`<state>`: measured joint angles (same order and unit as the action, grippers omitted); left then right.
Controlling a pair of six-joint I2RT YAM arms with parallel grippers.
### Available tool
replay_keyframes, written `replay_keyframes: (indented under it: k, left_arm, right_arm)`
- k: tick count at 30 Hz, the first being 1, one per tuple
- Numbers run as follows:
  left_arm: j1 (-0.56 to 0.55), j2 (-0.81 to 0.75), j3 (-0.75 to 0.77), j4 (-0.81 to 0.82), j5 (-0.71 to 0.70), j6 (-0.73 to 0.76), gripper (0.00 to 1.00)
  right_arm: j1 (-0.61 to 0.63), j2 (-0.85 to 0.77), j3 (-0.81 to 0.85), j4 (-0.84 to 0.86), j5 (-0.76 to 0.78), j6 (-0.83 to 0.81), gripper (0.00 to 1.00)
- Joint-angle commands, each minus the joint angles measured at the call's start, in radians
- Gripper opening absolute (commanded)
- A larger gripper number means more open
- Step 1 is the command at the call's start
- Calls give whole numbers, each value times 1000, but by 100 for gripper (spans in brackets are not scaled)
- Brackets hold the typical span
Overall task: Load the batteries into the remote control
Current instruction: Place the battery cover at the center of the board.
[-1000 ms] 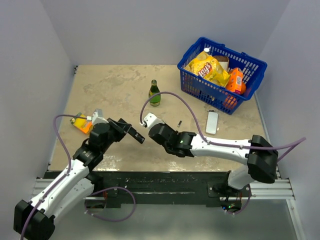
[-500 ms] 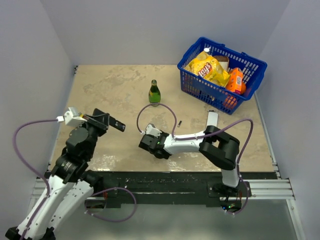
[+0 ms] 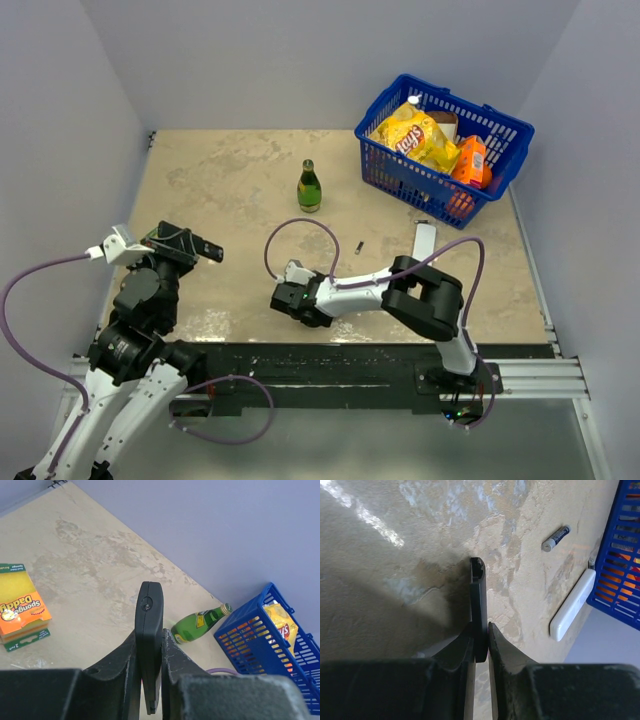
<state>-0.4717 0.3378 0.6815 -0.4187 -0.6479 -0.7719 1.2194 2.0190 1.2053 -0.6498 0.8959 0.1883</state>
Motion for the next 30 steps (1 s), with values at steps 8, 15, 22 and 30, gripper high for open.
replay_keyframes:
  k: [8,15,22,30]
  left_arm:
    - [-2,-10,23,15,-38,37,1]
    - [-2,-2,21,17,-27,39,1]
    - [-2,4,21,18,-16,43,1]
    - [-1,21,16,35,28,52,1]
  right_arm:
    - [48,-2,43,-33,-207,8,37]
    - [68,-74,88,-42,-377,10,59]
    - [26,-175,89,-21,-544,63,68]
    - [-155,-316,-55,94,-712,117,74]
